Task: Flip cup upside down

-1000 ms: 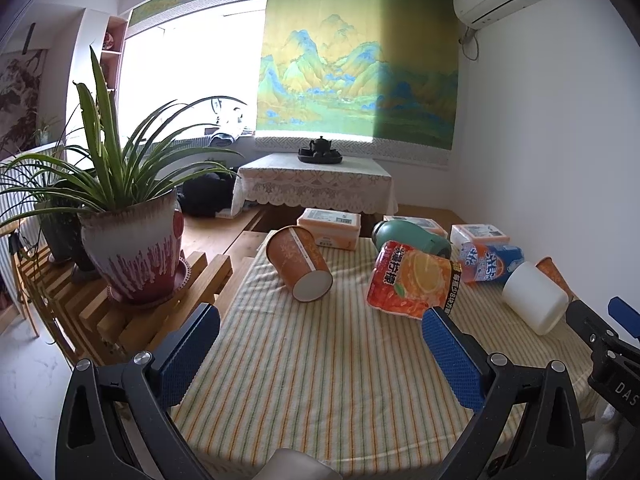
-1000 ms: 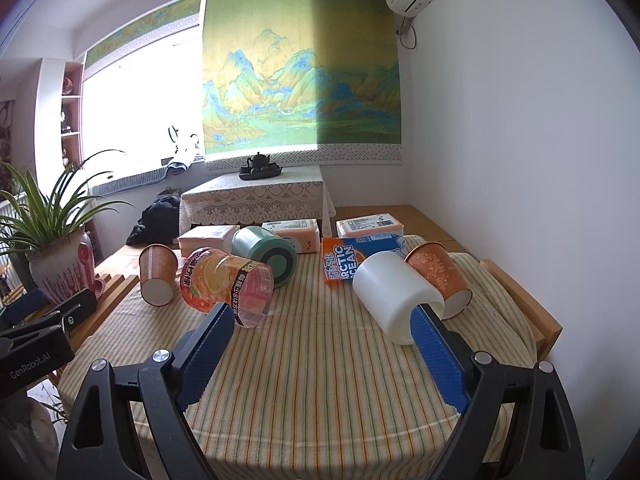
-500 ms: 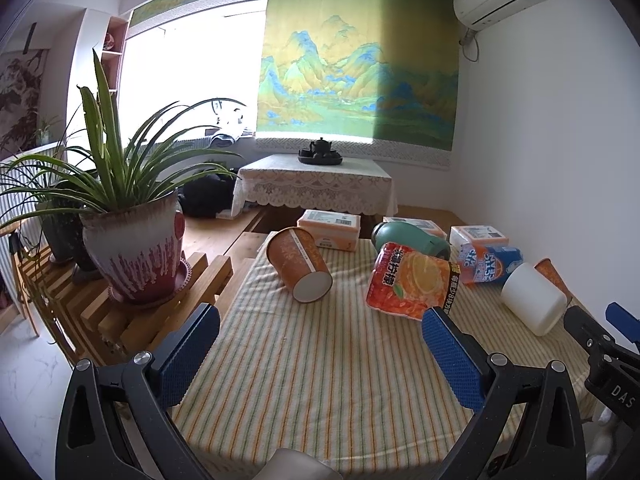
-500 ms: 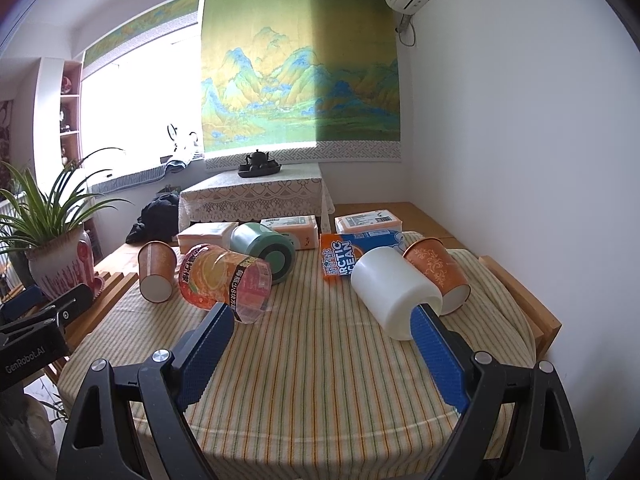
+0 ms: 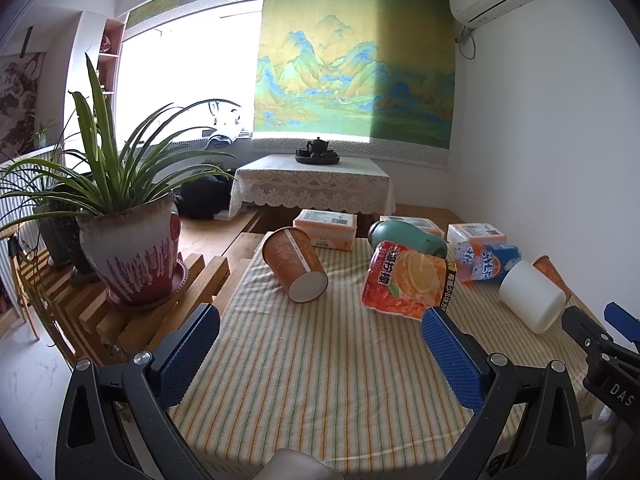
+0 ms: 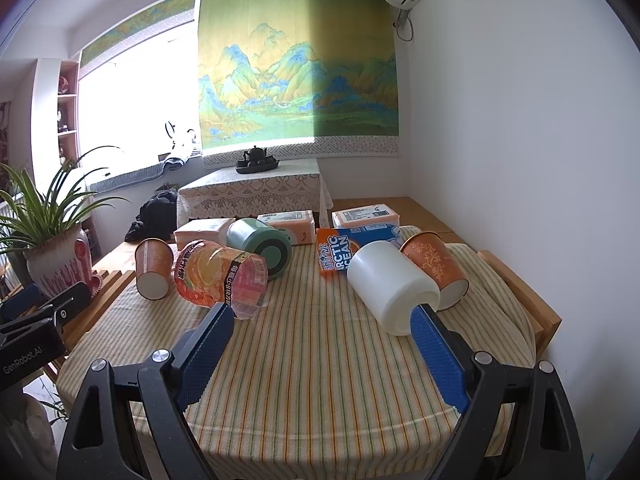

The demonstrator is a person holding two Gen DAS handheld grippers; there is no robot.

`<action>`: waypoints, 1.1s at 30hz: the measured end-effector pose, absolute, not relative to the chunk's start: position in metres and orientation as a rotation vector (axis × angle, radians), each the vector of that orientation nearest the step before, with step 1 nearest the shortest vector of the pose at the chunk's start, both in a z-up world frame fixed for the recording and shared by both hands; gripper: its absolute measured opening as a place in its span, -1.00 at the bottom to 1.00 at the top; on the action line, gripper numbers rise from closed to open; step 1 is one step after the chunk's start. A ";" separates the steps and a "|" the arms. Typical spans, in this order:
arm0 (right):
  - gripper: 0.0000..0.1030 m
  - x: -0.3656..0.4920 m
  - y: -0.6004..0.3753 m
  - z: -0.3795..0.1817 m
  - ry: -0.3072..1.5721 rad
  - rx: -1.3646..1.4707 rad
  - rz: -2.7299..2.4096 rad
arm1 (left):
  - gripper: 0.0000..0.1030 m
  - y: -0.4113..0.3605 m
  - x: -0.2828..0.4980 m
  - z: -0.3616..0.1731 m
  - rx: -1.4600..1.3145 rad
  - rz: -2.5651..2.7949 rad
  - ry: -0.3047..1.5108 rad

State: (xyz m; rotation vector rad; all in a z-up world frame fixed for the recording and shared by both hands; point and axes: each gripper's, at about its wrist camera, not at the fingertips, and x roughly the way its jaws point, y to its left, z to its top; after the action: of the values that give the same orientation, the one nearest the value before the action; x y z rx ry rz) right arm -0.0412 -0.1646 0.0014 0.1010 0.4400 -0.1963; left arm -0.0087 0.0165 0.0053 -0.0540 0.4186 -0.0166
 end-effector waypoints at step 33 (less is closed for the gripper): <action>0.70 -0.044 -0.184 0.002 0.430 0.115 -0.220 | 0.99 -0.016 0.021 0.001 0.023 -0.161 0.511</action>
State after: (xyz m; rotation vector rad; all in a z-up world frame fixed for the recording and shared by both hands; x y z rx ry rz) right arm -0.0442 -0.1839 0.0022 0.1148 0.4303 -0.2196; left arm 0.0211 -0.0156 0.0013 0.0225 0.5107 -0.1606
